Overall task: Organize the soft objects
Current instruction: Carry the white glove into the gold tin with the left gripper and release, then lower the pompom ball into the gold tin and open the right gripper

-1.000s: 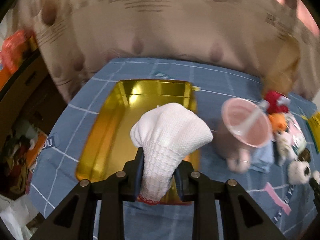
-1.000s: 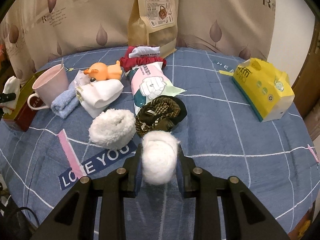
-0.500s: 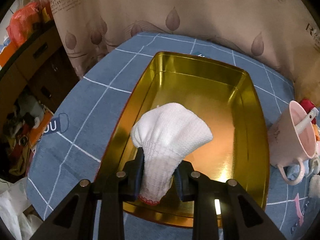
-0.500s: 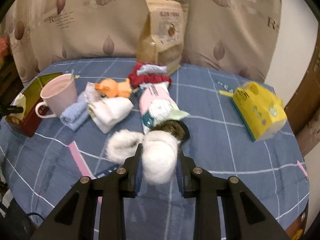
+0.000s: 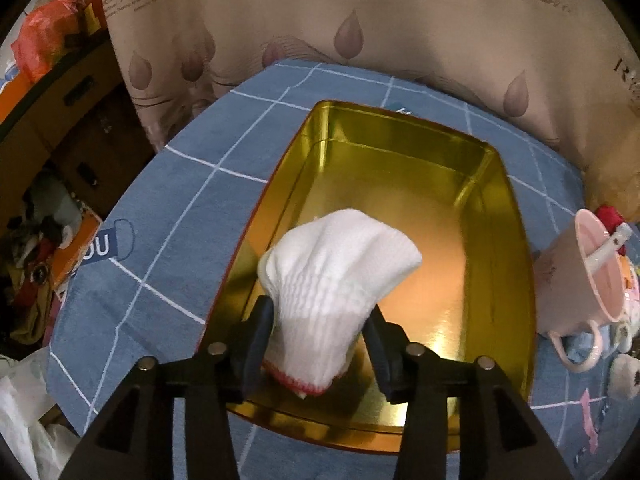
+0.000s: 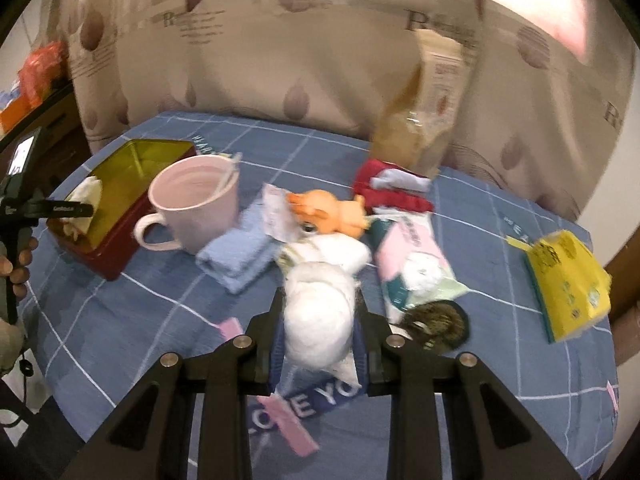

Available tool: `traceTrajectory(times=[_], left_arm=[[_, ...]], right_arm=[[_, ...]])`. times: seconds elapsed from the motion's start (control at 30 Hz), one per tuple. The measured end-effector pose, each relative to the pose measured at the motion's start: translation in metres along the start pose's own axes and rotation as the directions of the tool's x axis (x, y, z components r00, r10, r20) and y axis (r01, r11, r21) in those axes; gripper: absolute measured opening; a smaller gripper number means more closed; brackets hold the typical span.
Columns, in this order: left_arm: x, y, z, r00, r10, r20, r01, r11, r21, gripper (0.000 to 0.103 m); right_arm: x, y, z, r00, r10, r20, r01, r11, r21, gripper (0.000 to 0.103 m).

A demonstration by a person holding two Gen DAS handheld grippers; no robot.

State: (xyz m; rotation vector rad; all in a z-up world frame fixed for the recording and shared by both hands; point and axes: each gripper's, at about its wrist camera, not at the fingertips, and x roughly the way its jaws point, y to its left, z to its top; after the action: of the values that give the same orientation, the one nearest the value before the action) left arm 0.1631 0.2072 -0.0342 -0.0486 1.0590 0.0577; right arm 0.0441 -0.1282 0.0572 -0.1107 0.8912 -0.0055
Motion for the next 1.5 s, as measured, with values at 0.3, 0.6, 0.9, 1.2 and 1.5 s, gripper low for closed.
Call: traceTrajectory(times=[0.3,0.6,0.9,1.2,1.5], left_arm=[[-0.032,0.011,0.001,0.996,-0.021,0.092,0.026,0.998,-0.051,0.055],[-0.063,0.028,-0.001,0.987,0.002,0.164,0.014,0.995,-0.096,0.055],[-0.069,0.060,-0.040,0.991,0.043,0.129,-0.020,0.985,-0.171,0.055],[-0.072,0.078,-0.050,0.990,0.032,0.135,0.001,0.972,-0.235,0.055],[-0.059,0.090,-0.051,0.995,0.034,0.098,-0.006,0.962,-0.274,0.055]], right_arm=[[0.009,0.051,0.024,0.998,0.065,0.012,-0.064,0.992,-0.107,0.026],[0.014,0.119,0.061,0.965,0.258,0.039,-0.245,0.948,-0.203,0.026],[0.051,0.194,0.083,0.924,0.382,-0.006,-0.366,0.880,-0.303,0.026],[0.105,0.231,0.108,0.929,0.363,-0.078,-0.369,0.879,-0.302,0.026],[0.143,0.251,0.124,0.944,0.309,-0.119,-0.331,0.892,-0.309,0.029]])
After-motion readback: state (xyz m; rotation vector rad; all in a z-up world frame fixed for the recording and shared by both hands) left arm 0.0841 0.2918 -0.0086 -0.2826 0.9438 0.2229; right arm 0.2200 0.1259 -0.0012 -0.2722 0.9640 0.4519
